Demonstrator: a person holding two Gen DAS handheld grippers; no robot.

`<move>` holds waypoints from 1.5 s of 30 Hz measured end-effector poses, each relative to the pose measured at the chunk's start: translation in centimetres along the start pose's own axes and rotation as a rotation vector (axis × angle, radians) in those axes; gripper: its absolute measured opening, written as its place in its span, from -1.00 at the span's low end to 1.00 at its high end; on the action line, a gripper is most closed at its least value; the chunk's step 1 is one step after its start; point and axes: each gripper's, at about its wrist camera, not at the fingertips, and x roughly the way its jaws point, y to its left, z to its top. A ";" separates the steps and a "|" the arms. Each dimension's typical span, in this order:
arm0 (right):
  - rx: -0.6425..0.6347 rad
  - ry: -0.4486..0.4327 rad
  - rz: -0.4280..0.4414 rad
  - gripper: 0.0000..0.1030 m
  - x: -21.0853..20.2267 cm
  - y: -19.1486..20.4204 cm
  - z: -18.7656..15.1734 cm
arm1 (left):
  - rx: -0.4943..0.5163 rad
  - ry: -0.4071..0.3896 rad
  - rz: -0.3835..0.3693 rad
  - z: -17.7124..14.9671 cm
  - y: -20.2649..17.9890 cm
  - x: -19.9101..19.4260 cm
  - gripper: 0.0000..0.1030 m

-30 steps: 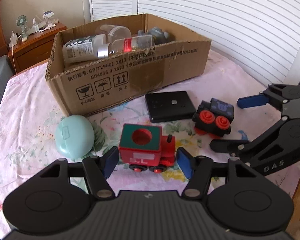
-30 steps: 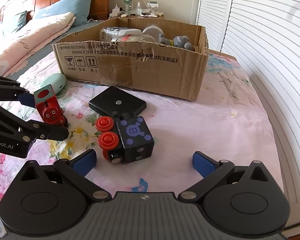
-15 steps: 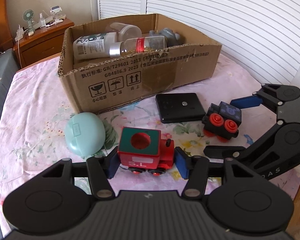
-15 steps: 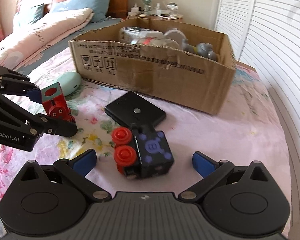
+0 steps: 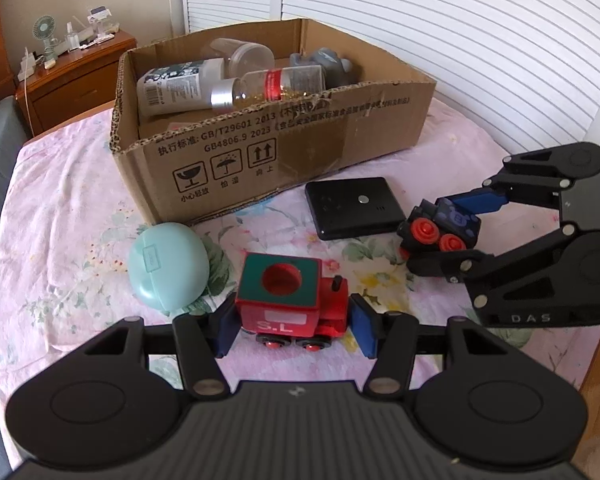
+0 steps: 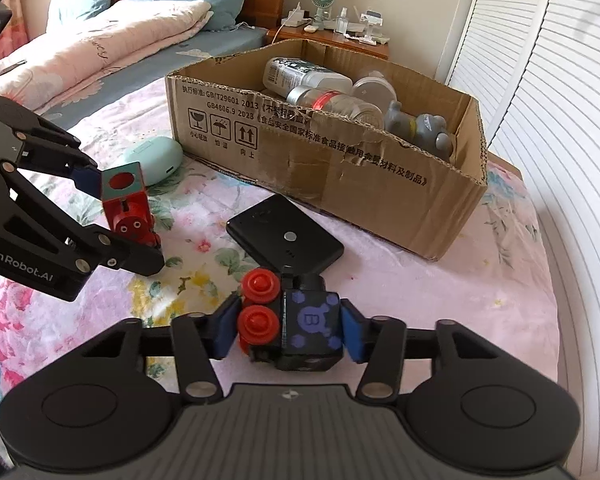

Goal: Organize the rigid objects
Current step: 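Close the left tool on the red S.L train while the right tool grasps the black cube toy, then carry the train and cube toy into the box and open both tools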

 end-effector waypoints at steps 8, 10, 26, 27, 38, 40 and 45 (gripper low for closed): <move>0.016 -0.002 0.004 0.07 -1.0 -0.5 0.1 | 0.050 -0.002 -0.014 0.4 -0.3 -1.4 0.07; 0.012 -0.007 0.000 0.06 -1.4 -0.5 0.2 | 0.063 -0.003 -0.011 0.5 -0.4 -1.6 0.07; 0.035 0.025 0.023 0.23 -0.8 -0.8 -0.4 | 0.128 0.009 0.033 0.2 -1.1 0.8 0.18; 0.045 0.034 0.021 0.23 -0.6 -0.9 -0.5 | 0.127 0.002 0.032 0.2 -1.0 0.9 0.17; 0.092 0.043 0.030 0.08 -1.1 -1.4 -0.8 | 0.132 -0.013 0.009 0.6 -1.2 0.3 0.05; 0.087 0.042 0.027 0.08 -1.3 -1.6 -0.7 | 0.145 -0.018 0.010 0.7 -1.3 -0.2 0.05; 0.086 0.031 0.032 0.08 -2.1 -2.0 -0.3 | 0.159 -0.025 0.003 1.2 -1.4 -1.3 0.04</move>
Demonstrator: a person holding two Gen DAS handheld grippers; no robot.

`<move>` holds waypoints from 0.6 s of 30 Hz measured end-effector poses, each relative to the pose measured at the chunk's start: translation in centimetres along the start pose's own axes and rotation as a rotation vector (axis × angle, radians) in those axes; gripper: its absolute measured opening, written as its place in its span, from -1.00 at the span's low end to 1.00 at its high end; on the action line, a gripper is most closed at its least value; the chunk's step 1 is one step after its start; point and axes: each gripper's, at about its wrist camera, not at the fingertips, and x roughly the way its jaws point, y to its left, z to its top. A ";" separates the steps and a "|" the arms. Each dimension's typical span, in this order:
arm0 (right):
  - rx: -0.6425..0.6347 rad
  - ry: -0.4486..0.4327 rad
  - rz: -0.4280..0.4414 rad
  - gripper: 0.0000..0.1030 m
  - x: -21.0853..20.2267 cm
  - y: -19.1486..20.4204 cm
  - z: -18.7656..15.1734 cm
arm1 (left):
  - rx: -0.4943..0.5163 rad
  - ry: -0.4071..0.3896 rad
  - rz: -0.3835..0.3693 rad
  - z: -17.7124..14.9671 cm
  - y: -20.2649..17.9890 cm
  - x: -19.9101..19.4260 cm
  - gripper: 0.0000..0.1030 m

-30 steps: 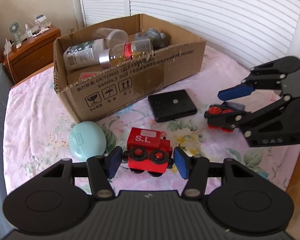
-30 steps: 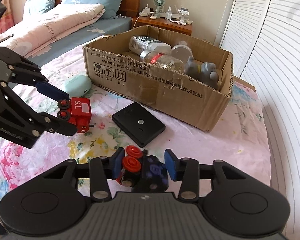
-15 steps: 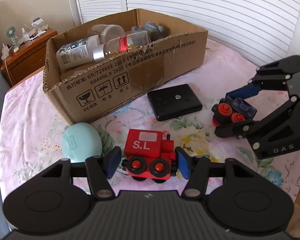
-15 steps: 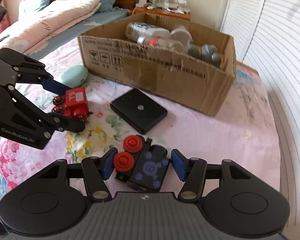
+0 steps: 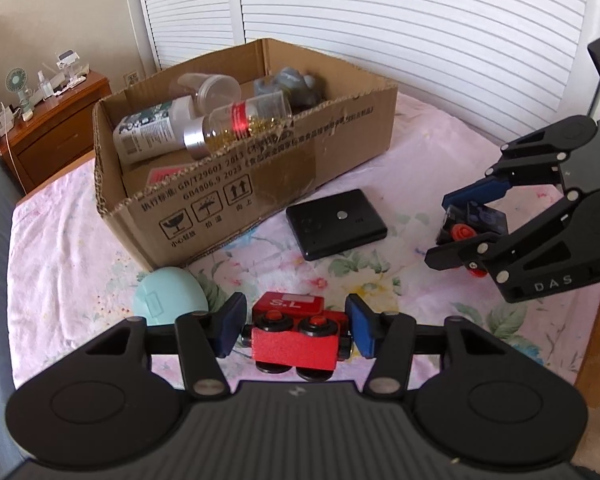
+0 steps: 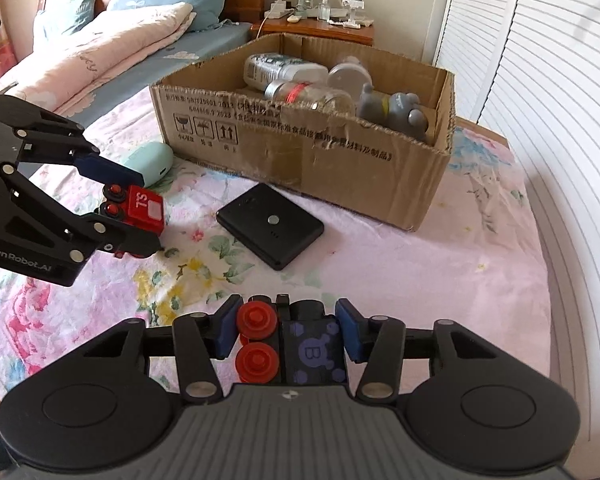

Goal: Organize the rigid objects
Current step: 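Carry the train and cube toy into the box and open both tools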

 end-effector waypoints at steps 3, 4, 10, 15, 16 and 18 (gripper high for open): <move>-0.014 -0.009 -0.002 0.08 -0.6 -0.1 0.4 | 0.014 -0.003 0.000 0.3 -0.1 -0.5 0.04; -0.020 -0.012 -0.005 0.08 -0.8 -0.1 0.5 | 0.017 -0.002 -0.001 0.4 -0.1 -0.6 0.04; -0.078 -0.035 -0.022 0.08 -2.3 -0.1 2.1 | 0.045 -0.025 -0.016 2.1 0.1 -2.5 0.04; -0.101 -0.071 -0.017 0.08 -3.6 -0.6 4.2 | 0.058 -0.080 0.000 4.9 1.1 -4.4 0.04; -0.106 -0.077 -0.018 0.08 -3.7 -0.7 4.6 | 0.057 -0.091 0.006 5.5 1.4 -4.5 0.04; -0.107 -0.088 -0.024 0.08 -3.8 -1.0 5.6 | 0.052 -0.115 0.032 6.8 2.1 -4.7 0.04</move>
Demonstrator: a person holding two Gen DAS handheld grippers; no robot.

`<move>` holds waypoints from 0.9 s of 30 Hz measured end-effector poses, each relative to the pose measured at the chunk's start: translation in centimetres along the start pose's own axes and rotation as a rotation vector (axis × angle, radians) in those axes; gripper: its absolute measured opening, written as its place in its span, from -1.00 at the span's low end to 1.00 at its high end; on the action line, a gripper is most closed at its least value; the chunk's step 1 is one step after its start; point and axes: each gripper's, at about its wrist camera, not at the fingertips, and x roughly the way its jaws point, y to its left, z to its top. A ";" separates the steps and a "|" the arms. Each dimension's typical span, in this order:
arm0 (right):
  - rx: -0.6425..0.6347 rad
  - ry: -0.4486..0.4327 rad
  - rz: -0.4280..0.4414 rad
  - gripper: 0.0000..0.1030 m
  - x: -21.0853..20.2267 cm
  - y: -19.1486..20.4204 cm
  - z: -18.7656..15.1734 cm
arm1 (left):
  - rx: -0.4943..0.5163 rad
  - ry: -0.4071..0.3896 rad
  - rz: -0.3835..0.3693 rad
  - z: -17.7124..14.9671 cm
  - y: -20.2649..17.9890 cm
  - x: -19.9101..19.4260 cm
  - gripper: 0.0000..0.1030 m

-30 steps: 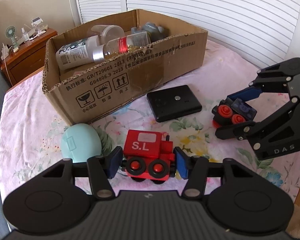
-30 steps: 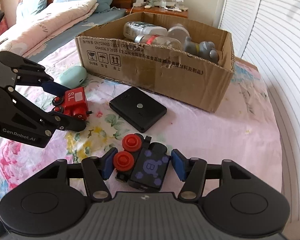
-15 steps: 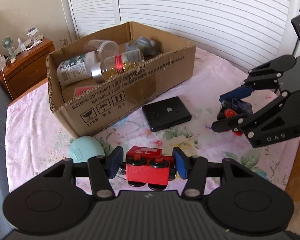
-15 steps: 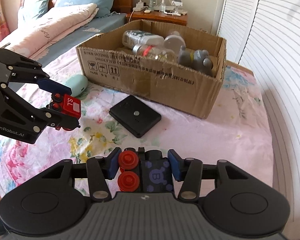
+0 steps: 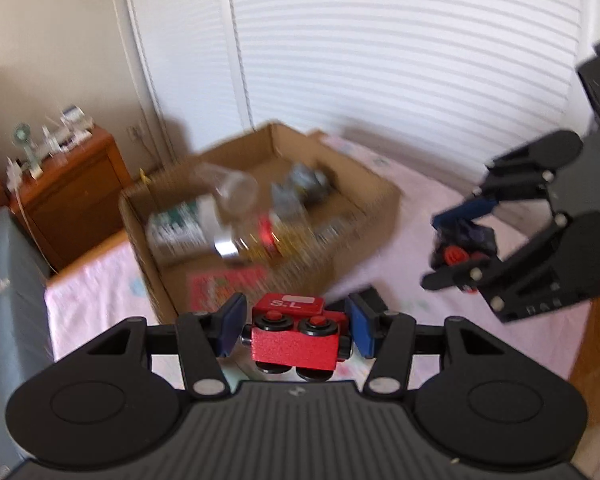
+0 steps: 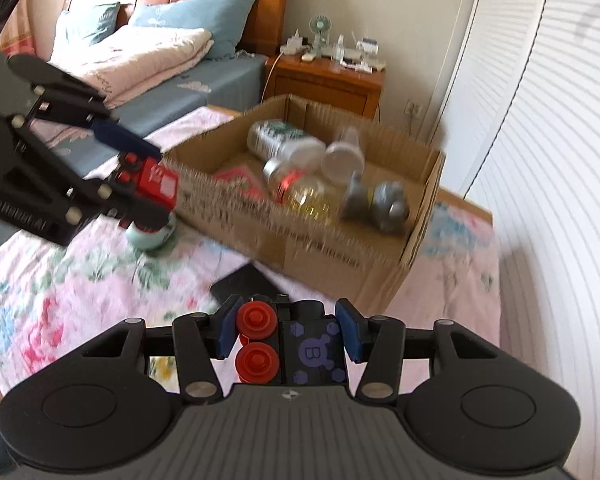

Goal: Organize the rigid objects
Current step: 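Carry the train and cube toy into the box and open both tools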

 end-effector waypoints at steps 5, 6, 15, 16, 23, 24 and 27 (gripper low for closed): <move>0.007 -0.015 0.003 0.08 0.2 -0.9 2.2 | -0.040 -0.022 0.044 2.6 2.3 1.5 0.04; 0.007 -0.015 0.004 0.08 0.2 -1.0 2.5 | -0.050 -0.020 0.051 2.8 2.7 1.9 0.04; 0.005 -0.009 -0.003 0.08 1.6 -1.7 4.8 | -0.094 0.003 0.127 1.7 3.8 4.4 0.85; 0.008 -0.008 -0.004 0.08 1.8 -1.9 5.0 | -0.095 0.008 0.125 1.4 3.6 4.2 0.85; 0.036 -0.005 -0.026 0.08 3.3 -3.7 7.0 | -0.109 0.017 0.134 -1.5 0.7 1.8 0.85; 0.040 -0.004 -0.031 0.08 3.6 -3.9 7.3 | -0.111 0.017 0.132 -1.8 0.3 1.4 0.85; 0.059 0.002 -0.043 0.08 4.8 -5.0 8.7 | -0.146 -0.007 0.121 -2.6 -0.4 0.0 0.85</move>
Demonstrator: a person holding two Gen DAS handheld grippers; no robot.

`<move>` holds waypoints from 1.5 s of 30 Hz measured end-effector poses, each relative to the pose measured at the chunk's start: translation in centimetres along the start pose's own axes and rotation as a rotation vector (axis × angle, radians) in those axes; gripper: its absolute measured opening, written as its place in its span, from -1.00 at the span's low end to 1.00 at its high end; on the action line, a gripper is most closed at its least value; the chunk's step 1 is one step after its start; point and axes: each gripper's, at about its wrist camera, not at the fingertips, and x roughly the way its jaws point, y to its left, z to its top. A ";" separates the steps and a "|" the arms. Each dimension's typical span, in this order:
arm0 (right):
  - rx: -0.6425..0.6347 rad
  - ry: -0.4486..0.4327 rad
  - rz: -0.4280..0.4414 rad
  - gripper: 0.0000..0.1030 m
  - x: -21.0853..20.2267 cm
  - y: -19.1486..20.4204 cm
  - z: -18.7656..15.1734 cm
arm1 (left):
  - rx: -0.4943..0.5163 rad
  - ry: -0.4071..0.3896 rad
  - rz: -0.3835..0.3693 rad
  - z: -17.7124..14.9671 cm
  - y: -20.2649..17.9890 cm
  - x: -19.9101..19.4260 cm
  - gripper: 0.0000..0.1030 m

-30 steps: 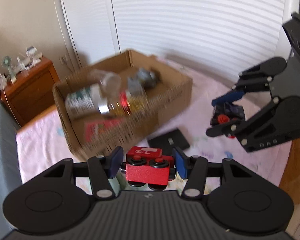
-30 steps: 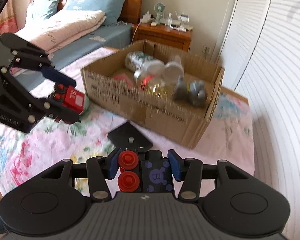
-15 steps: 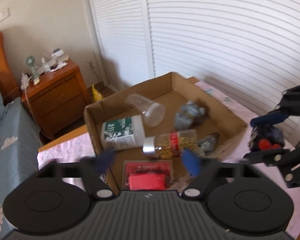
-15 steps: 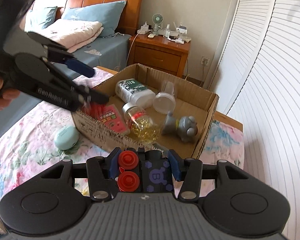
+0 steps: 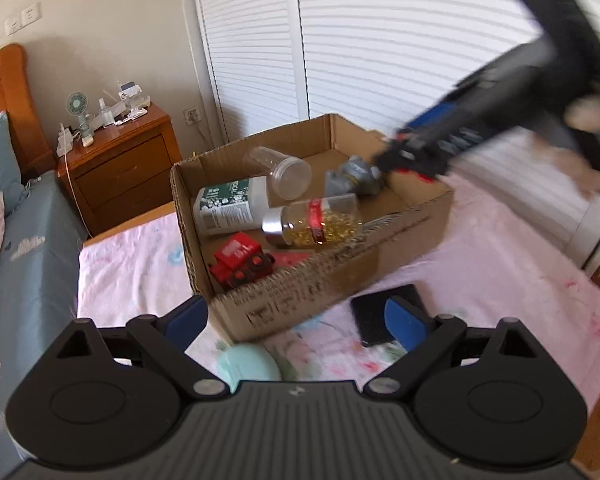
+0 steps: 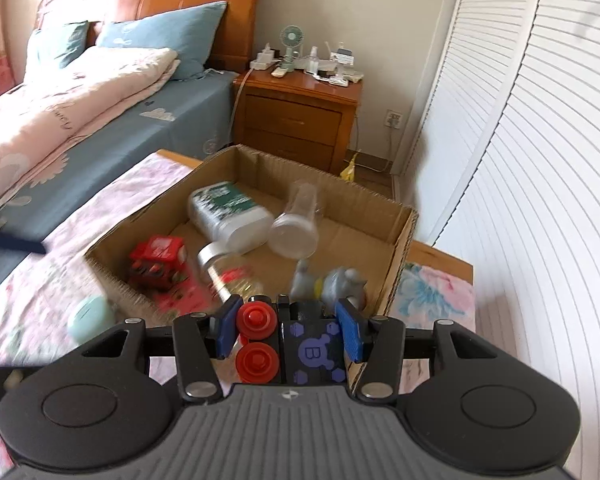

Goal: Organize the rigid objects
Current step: 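Carry the train and cube toy into the box and open both tools, then move the left tool to the mint-green ball while the right tool approaches the black square pad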

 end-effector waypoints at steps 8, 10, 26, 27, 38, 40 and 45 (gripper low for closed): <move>0.041 0.025 -0.033 0.08 4.2 -2.0 4.2 | -0.052 -0.052 0.053 -1.5 -0.4 -2.4 0.85; 0.048 0.039 -0.047 0.08 5.4 -2.3 5.1 | -0.069 -0.046 0.057 -2.0 -0.2 -2.5 0.85; 0.116 0.031 -0.095 0.92 7.3 -3.1 6.9 | -0.135 -0.030 0.061 -3.6 1.1 -2.9 0.85; 0.113 0.030 -0.099 0.93 7.1 -2.9 6.7 | -0.136 -0.030 0.062 -3.6 1.1 -2.9 0.85; 0.127 0.029 -0.089 0.98 3.2 -0.5 2.6 | -0.134 -0.031 0.056 -3.6 0.2 -3.4 0.85; 0.134 0.026 -0.089 0.99 2.2 0.0 1.7 | -0.132 -0.032 0.057 -3.7 0.1 -3.6 0.85; 0.156 0.012 -0.119 1.00 -0.3 1.6 -1.1 | -0.142 -0.028 0.079 -3.8 0.3 -3.8 0.90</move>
